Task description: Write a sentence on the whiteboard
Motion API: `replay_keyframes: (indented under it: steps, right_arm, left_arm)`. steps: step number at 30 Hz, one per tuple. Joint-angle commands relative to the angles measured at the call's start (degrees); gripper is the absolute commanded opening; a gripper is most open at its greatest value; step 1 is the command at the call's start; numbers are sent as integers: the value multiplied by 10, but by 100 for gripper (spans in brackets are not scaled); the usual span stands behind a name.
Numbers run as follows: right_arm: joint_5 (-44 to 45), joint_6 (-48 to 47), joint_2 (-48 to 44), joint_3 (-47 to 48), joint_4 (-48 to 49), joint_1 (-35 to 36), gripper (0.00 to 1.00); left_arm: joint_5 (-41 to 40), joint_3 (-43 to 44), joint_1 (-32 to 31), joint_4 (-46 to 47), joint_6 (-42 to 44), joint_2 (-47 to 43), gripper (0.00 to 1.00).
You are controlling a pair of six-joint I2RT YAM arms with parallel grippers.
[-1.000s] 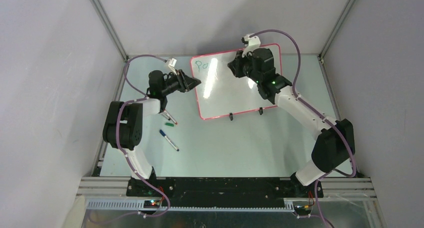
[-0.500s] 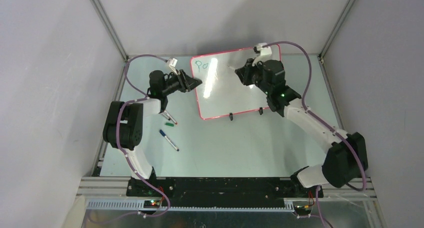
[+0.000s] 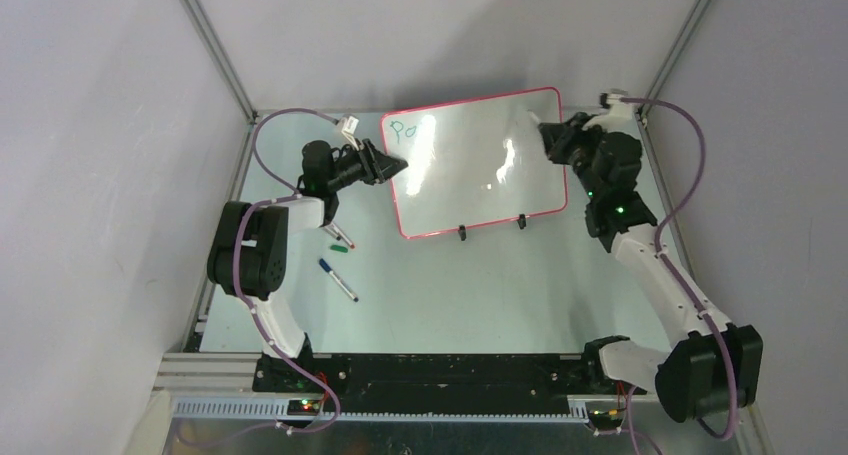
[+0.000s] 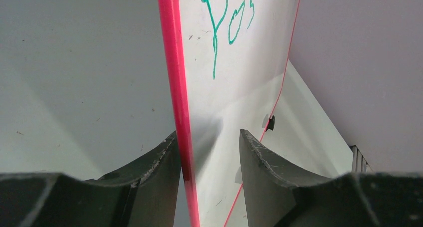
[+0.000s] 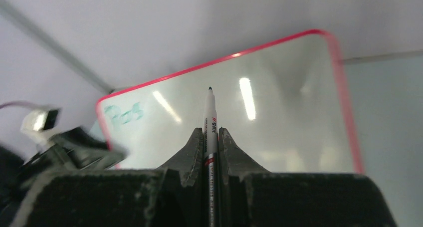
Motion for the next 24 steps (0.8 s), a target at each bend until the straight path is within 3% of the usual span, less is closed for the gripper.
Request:
replay_keyframes:
  steps: [1, 8, 20, 24]
  right_arm:
    - [3, 48, -42, -26, -7, -93, 0]
    - [-20, 117, -44, -69, 7, -240, 0]
    - [-26, 193, 96, -73, 86, -290, 0]
    - [-78, 208, 144, -52, 97, -308, 0]
  left_arm:
    - [-6, 5, -4, 25, 1, -10, 51]
    - [-16, 4, -4, 19, 3, -12, 51]
    - [-33, -6, -6, 44, -10, -12, 47]
    - [-32, -2, -6, 42, -7, -9, 48]
